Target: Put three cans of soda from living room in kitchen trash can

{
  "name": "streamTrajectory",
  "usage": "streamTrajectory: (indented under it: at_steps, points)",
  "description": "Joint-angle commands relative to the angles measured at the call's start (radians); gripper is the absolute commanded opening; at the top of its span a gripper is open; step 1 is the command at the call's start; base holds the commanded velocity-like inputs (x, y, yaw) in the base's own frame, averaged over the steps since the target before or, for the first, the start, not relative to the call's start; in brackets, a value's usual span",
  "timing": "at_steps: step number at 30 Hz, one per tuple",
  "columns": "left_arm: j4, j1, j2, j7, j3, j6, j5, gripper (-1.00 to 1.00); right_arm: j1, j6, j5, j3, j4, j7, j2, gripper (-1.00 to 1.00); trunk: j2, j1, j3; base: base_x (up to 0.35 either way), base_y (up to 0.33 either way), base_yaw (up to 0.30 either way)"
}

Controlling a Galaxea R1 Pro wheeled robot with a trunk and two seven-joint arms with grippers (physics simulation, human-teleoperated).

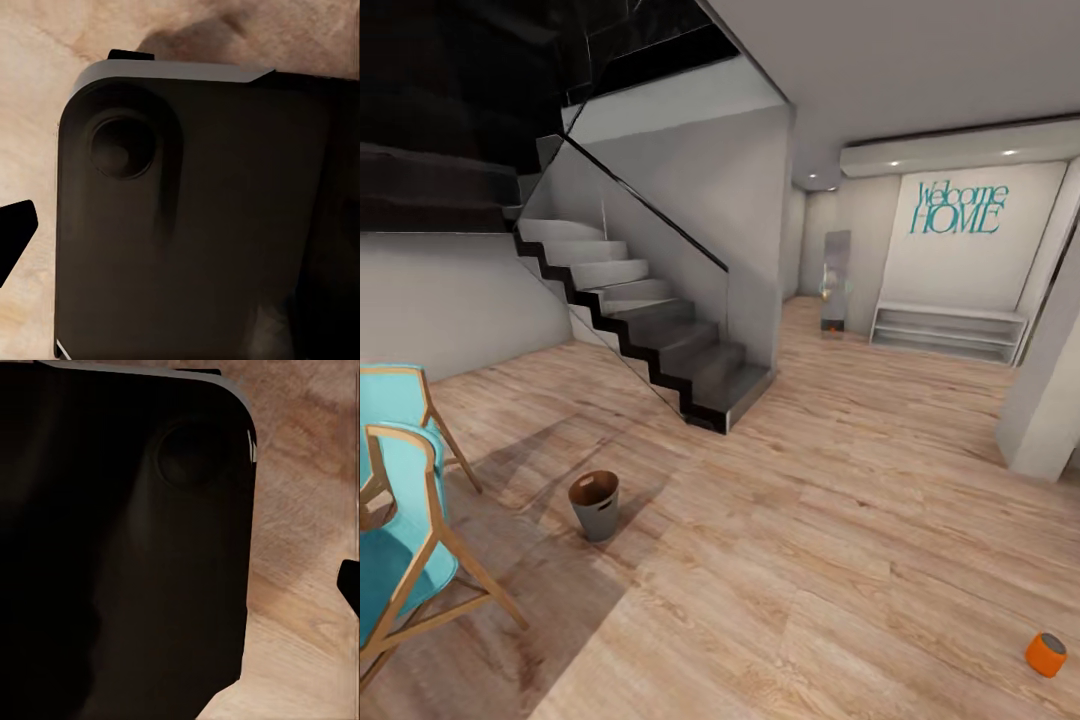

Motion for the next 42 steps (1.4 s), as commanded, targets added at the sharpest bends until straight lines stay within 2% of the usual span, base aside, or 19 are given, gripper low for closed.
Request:
streamTrajectory:
  at_steps: [1, 7, 26, 42]
  points:
    - [0.000, 0.000, 0.000, 0.000, 0.000, 0.000, 0.000, 1.00, 0.000, 0.000, 0.000, -0.001, 0.000, 0.000, 0.000, 1.00, 0.000, 0.000, 0.000, 0.317, -0.181, 0.187]
    - [0.000, 0.000, 0.000, 0.000, 0.000, 0.000, 0.000, 1.00, 0.000, 0.000, 0.000, 0.001, 0.000, 0.000, 0.000, 1.00, 0.000, 0.000, 0.000, 0.317, -0.181, 0.130]
    - [0.000, 0.000, 0.002, 0.000, 0.000, 0.000, 0.002, 1.00, 0.000, 0.001, -0.004, 0.004, 0.000, 0.000, 0.000, 1.00, 0.000, 0.000, 0.000, 0.317, -0.179, 0.004]
    - [0.000, 0.000, 0.002, 0.000, 0.000, 0.000, 0.005, 1.00, 0.000, -0.002, 0.002, 0.001, 0.000, 0.000, 0.000, 1.00, 0.000, 0.000, 0.000, 0.317, -0.158, 0.234]
